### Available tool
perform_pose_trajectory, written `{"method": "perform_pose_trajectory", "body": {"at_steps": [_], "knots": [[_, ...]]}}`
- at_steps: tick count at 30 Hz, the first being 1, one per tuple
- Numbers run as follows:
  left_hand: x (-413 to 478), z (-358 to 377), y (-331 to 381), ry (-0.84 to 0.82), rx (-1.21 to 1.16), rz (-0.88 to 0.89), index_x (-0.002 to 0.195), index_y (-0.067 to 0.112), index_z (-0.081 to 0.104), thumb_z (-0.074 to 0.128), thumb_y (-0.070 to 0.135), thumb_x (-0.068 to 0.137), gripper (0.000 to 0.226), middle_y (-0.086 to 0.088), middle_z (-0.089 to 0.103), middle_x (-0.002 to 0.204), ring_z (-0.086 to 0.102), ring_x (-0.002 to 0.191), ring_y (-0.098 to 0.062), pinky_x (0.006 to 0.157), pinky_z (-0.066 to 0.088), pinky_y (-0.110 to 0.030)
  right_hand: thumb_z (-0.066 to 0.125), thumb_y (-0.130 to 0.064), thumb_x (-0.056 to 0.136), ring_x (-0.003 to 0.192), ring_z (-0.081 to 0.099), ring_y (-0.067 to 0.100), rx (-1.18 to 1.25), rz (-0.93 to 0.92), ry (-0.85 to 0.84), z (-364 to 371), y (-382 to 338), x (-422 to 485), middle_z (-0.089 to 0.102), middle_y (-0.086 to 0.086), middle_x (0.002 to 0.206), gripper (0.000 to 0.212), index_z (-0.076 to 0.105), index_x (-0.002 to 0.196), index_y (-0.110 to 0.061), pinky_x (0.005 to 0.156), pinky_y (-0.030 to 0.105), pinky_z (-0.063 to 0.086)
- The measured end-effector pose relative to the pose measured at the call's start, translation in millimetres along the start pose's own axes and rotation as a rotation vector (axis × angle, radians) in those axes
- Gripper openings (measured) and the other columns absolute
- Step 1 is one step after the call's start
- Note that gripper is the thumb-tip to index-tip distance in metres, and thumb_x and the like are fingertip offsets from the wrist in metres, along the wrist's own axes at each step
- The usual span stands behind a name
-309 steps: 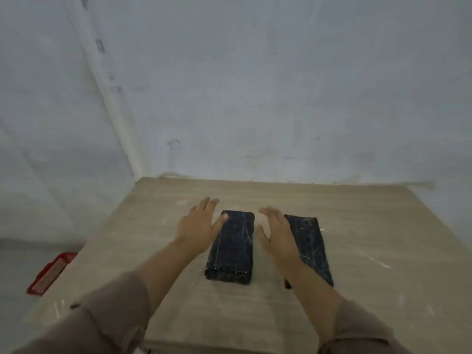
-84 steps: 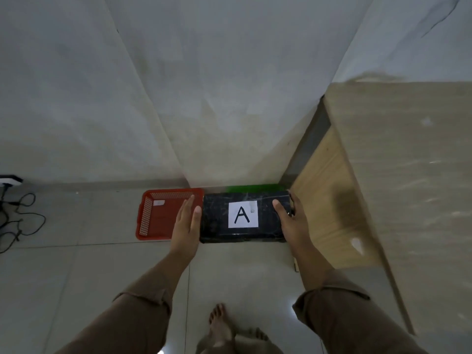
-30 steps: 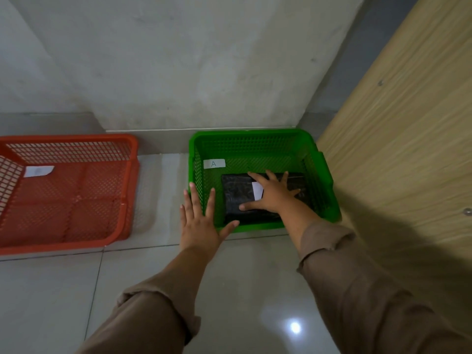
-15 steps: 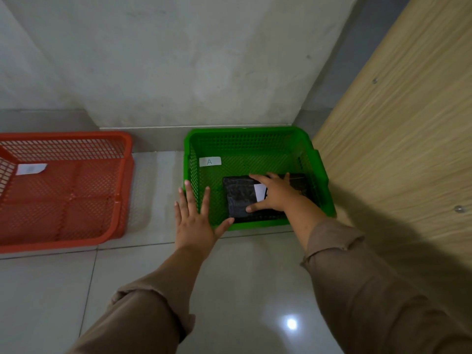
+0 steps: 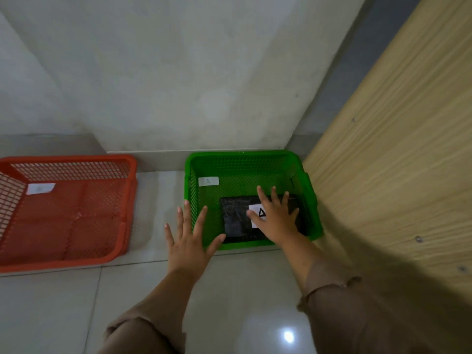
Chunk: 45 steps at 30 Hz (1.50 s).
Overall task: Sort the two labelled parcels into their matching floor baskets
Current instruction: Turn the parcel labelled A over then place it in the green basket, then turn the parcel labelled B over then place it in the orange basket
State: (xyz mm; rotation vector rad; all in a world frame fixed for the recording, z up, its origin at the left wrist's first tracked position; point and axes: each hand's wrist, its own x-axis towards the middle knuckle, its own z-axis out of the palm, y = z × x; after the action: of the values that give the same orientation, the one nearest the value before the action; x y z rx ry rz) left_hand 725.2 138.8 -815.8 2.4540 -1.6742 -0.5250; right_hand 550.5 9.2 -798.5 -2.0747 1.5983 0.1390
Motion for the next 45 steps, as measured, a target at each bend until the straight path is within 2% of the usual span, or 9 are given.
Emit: {"method": "perform_pose_trajectory", "body": {"at_steps": [3,9,13,17,23,30,39,45], "knots": [[-19.3,-55.4,12.8,-0.055,-0.071,-0.021,0.143,0.044,0.000,0.008,0.071,0.079,0.070,0.009,-0.024,0.152,-0.025,0.137,-0.012,0.115,-0.009,-0.048,0.038,-0.045,0.095,0.145,-0.011,0.034,-0.020,0.027,0.124,-38.2,-24.8,-30.5,-0.001,0.009,0.160,0.062,0.011,0.148,-0.027,0.111,0.066,0.005],[-55.9,-230.5,50.7,0.045,-0.086,0.001,0.145,0.038,0.013,0.025,0.057,0.091,0.058,0.008,-0.003,0.158,-0.010,0.144,-0.012,0.116,-0.005,-0.043,0.037,-0.035,0.097,0.146,-0.001,0.030,0.006,-0.037,0.232,-170.1,-115.6,-106.2,0.010,0.011,0.159,0.056,0.020,0.147,-0.017,0.116,0.052,0.010],[-90.3,-356.4,82.1,0.123,-0.090,-0.002,0.144,0.036,0.023,0.027,0.056,0.091,0.056,0.007,0.007,0.159,-0.002,0.146,-0.014,0.117,-0.001,-0.041,0.038,-0.037,0.095,0.146,0.002,0.030,0.018,-0.124,0.221,-264.8,-173.3,-175.4,0.014,0.010,0.158,0.058,0.019,0.147,-0.017,0.117,0.049,0.008],[-134.8,-481.1,119.6,0.163,-0.143,-0.001,0.140,0.038,0.031,0.026,0.056,0.091,0.052,0.008,0.011,0.158,0.001,0.146,-0.014,0.117,0.004,-0.041,0.034,-0.042,0.095,0.146,-0.004,0.028,-0.006,-0.240,0.216,-374.6,-217.5,-247.5,0.007,0.008,0.160,0.059,0.017,0.147,-0.020,0.117,0.048,0.004],[-226.6,-613.0,165.8,0.190,-0.199,-0.017,0.141,0.037,0.028,0.024,0.054,0.093,0.051,0.006,0.011,0.158,0.001,0.146,-0.016,0.116,0.003,-0.043,0.035,-0.040,0.096,0.146,-0.005,0.028,-0.004,-0.330,0.253,-515.3,-248.5,-357.3,0.003,0.008,0.160,0.055,0.020,0.145,-0.019,0.117,0.050,0.004],[-289.5,-645.4,202.2,0.175,-0.176,0.029,0.144,0.035,0.022,0.021,0.056,0.093,0.055,0.002,0.009,0.159,0.003,0.146,-0.019,0.117,0.004,-0.046,0.037,-0.035,0.096,0.147,-0.004,0.027,0.026,-0.355,0.337,-567.7,-239.1,-431.4,0.006,0.007,0.160,0.053,0.023,0.145,-0.019,0.117,0.049,0.006],[-327.3,-655.1,237.6,0.169,-0.130,0.166,0.144,0.032,0.022,0.023,0.056,0.093,0.057,0.001,0.008,0.159,0.004,0.146,-0.019,0.116,0.005,-0.045,0.035,-0.038,0.097,0.147,-0.003,0.024,0.087,-0.327,0.415,-555.3,-212.8,-490.2,0.011,0.003,0.159,0.055,0.019,0.146,-0.020,0.117,0.046,0.004],[-348.5,-637.6,265.7,0.134,-0.099,0.255,0.144,0.027,0.024,0.025,0.055,0.093,0.059,-0.002,0.011,0.159,0.008,0.146,-0.022,0.116,0.009,-0.047,0.033,-0.041,0.097,0.147,-0.003,0.024,0.119,-0.276,0.410,-545.4,-166.9,-517.4,0.010,0.004,0.159,0.056,0.018,0.147,-0.021,0.117,0.047,0.004]]}}
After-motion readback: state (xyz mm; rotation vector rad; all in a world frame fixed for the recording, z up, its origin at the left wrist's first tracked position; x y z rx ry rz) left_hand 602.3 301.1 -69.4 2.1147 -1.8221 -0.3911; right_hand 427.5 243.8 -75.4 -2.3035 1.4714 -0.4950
